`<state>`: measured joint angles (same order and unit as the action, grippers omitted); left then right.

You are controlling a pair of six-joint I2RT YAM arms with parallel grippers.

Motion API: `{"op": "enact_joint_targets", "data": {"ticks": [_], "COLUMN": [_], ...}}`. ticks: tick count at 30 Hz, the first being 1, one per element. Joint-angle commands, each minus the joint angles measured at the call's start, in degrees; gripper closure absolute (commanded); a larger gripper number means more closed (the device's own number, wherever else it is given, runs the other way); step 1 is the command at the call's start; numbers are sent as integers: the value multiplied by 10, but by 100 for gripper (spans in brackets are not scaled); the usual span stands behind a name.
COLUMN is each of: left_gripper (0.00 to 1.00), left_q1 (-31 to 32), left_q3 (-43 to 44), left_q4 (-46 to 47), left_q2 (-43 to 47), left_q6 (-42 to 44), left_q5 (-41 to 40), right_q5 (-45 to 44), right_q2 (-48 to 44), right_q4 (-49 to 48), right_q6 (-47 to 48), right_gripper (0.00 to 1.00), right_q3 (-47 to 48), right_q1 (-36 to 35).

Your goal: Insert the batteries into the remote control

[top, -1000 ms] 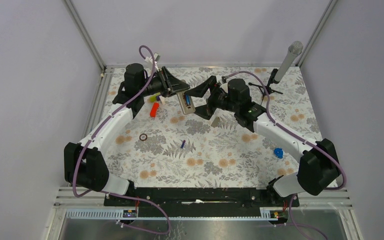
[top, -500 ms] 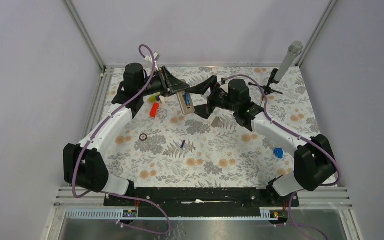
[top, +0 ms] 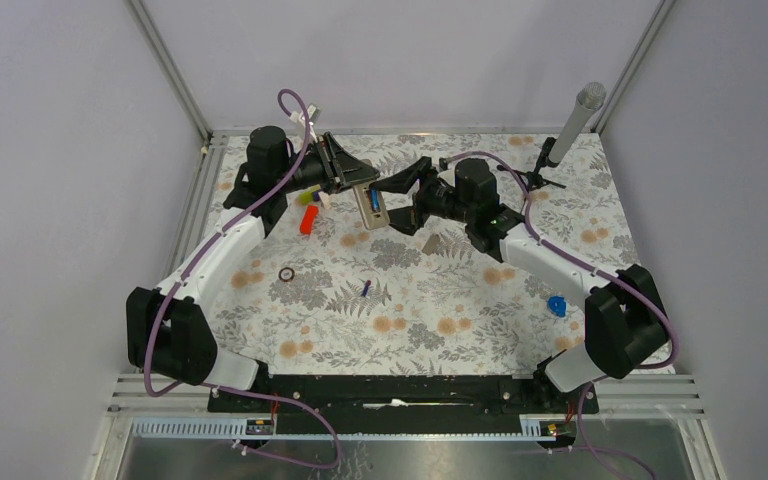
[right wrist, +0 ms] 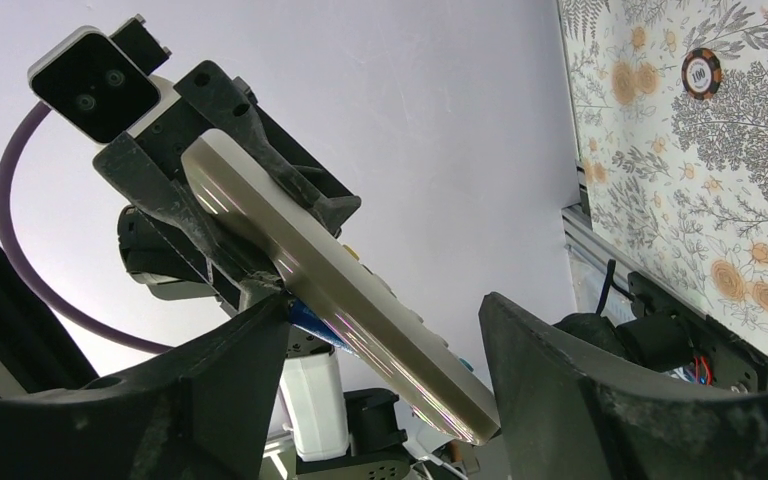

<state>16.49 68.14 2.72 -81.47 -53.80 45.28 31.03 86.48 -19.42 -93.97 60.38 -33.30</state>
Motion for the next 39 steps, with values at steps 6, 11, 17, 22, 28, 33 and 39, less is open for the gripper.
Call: {"op": "enact_joint_targets", "data": {"ticks": [6,11,17,22,28,33,39], "left_gripper": [100,100,100,100,100,100,100], "left_q1": [-1,-1,-2,-1,-1,-1,-1], "left_q3": [23,28,30,31,37,39,45], "left_q4": [25,17,10,6,-13,-22,-26], "left_q2": [20,19,21,22,21,20,19], "left_q6": [-6,-7,-3,2,10,11,9], "left_q5": [7,6,7,7,8,12,8], "right_q5": [18,23,33,39,50,55,56], "right_q2": [5,9,17,22,34,42,40], "right_q4": [-40,-47,-47,-46,-23,-20,-34], "right_q6": [-13,-6,22,39,94,123,115], "right_gripper": [32,34,35,35,31,30,38], "right_q3": [-9,-6,4,7,33,43,31], "right_q1": [3,3,3,3,3,3,3]}}
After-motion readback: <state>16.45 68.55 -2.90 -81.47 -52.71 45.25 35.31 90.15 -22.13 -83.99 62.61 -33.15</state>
